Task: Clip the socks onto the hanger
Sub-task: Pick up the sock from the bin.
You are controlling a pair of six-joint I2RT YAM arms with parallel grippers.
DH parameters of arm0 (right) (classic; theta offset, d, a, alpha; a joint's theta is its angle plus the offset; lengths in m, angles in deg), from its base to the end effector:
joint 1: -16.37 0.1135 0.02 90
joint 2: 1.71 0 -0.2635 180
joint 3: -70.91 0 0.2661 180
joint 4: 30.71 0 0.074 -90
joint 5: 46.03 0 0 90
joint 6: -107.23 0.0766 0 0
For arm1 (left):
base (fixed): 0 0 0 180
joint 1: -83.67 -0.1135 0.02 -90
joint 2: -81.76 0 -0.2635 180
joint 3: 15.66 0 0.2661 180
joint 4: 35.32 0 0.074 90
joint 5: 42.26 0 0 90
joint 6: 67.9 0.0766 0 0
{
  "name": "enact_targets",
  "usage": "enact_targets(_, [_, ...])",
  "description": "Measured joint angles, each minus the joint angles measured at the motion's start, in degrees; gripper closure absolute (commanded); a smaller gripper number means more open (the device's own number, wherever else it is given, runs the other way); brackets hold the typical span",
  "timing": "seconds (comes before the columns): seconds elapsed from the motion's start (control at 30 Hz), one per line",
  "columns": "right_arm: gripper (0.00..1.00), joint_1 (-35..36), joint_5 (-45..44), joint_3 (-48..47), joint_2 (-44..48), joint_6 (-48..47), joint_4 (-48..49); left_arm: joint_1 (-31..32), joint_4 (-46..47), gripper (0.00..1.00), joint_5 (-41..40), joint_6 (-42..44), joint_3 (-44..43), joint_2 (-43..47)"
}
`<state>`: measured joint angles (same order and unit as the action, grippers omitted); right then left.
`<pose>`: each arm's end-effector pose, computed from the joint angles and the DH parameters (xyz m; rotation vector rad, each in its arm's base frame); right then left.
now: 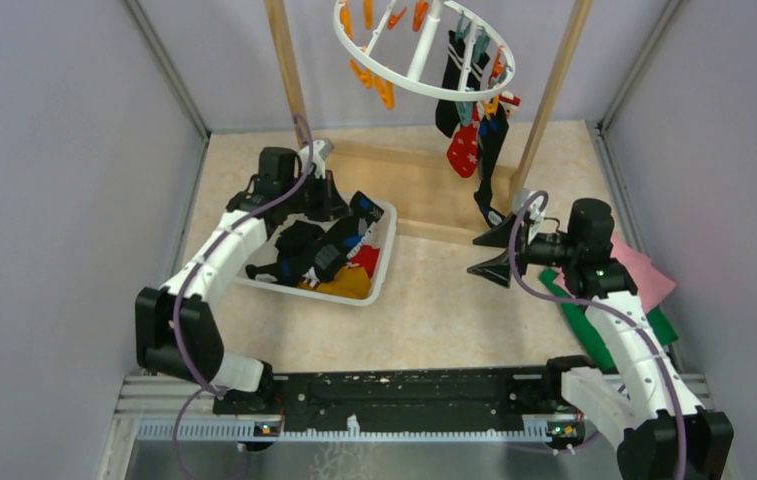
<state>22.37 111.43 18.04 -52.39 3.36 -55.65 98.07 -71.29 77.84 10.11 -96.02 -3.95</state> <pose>0.2057 0.0928 0.2875 -1.0254 1.5272 1.0431 0.3494 -0.1294 0.2588 0.3277 2.2910 -0.8386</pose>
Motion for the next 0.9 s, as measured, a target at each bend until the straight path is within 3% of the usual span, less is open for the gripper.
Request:
enact_targets(0.27, [0.33, 2.60, 2.47, 0.00, 2.80, 0.44, 5.73, 0.04, 12.79, 1.00, 5.57, -0.24, 7.98, 17.90])
enact_targets(0.43, [0.34, 7.87, 0.61, 0.02, 2.27, 6.60, 14.01, 0.04, 24.81, 1.00, 7.65, -3.21, 12.11, 25.79])
enact_targets(0.7, [0.33, 13.94, -6.62, -0.74, -1.88, 22.18, 33.79, 0.55, 39.47, 1.00, 12.26, -12.26, 10.56, 27.43])
enact_targets(0.9, [0.33, 17.81, -11.54, -8.94, -6.78, 32.33, 45.31, 5.20, 47.34, 1.00, 12.98, -17.94, 7.82, 26.67])
